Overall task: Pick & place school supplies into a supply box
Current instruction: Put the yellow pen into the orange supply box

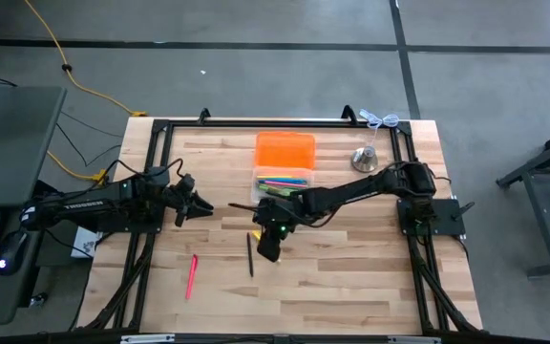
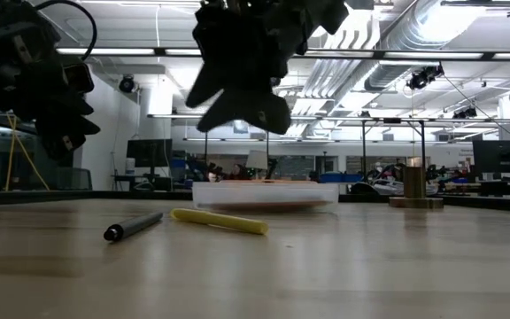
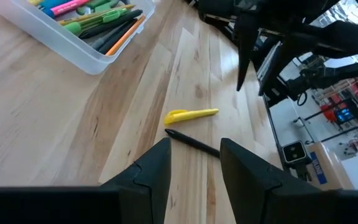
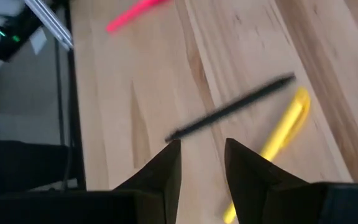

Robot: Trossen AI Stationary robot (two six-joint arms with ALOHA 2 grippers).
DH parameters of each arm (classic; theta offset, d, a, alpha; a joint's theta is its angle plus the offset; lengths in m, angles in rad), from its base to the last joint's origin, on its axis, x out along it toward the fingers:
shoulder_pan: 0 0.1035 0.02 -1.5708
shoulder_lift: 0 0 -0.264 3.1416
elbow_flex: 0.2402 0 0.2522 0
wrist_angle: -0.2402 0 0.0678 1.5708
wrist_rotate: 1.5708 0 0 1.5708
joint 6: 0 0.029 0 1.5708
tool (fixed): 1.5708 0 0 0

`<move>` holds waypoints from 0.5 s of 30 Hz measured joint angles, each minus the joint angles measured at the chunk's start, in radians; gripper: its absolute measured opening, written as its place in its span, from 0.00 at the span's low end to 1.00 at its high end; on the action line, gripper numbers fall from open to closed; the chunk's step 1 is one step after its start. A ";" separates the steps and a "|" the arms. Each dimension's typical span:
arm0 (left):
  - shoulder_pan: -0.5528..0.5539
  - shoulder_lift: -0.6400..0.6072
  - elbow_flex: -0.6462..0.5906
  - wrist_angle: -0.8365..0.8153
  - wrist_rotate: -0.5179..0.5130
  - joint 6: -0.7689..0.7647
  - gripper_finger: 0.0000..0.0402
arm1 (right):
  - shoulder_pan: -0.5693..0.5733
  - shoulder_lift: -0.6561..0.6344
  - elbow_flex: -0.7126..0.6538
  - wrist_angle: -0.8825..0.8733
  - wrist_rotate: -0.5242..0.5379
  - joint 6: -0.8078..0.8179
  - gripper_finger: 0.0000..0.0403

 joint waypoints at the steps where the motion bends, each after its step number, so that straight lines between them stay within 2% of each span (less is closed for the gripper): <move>1: 0.000 0.000 0.000 0.000 0.000 0.001 0.42 | 0.000 0.000 0.000 0.022 0.001 0.000 0.25; 9: 0.000 0.000 0.000 -0.002 0.026 0.019 0.42 | 0.003 -0.001 0.000 0.163 0.000 0.012 0.25; 15: 0.000 0.000 0.000 -0.002 0.026 0.019 0.42 | 0.012 -0.001 0.010 0.208 0.010 0.020 0.25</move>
